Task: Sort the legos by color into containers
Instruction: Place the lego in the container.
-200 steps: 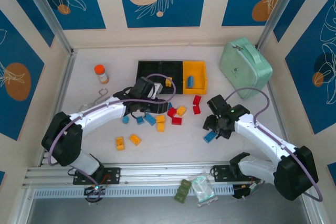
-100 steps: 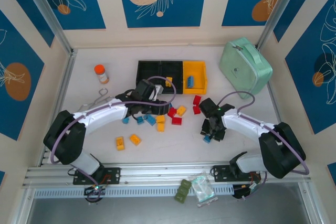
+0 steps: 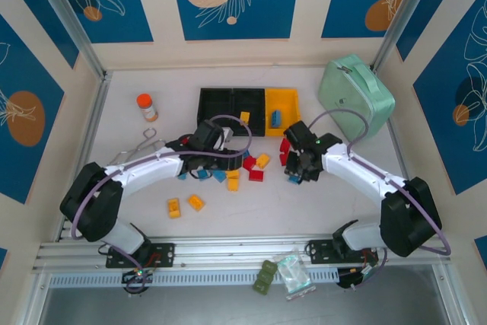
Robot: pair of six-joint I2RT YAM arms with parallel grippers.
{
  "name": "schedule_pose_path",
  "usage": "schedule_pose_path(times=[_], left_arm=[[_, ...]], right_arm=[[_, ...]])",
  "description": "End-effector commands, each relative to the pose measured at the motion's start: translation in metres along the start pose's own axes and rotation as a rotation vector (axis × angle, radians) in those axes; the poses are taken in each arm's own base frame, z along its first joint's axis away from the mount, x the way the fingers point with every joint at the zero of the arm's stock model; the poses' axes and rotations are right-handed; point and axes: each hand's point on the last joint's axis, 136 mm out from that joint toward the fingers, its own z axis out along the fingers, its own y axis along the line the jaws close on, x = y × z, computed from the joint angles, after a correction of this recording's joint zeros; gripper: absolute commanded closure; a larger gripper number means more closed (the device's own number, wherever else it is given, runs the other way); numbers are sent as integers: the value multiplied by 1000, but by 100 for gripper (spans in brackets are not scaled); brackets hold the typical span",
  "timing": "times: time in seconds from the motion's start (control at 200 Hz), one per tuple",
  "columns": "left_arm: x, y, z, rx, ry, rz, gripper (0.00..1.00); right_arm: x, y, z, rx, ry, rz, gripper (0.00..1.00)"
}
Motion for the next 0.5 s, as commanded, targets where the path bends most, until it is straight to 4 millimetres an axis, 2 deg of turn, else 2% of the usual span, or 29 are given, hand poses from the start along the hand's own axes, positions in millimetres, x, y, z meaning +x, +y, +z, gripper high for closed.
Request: schedule_pose_path(times=[0.0, 0.1, 0.21, 0.375, 0.495], left_arm=[[2, -2, -7, 7, -29, -31, 48], [6, 2, -12, 1, -39, -44, 48], [9, 6, -17, -12, -50, -53, 48], [12, 9, -25, -20, -68, -67, 48], [14, 12, -27, -29, -69, -73, 48]], right_arm=[[-36, 14, -13, -4, -61, -69, 75], [-71, 30, -19, -15, -99, -99, 75], [-109, 42, -17, -7, -126, -121, 75], [-158, 51, 3, 33, -120, -138, 74], [-180, 57, 20, 47, -108, -150, 73]])
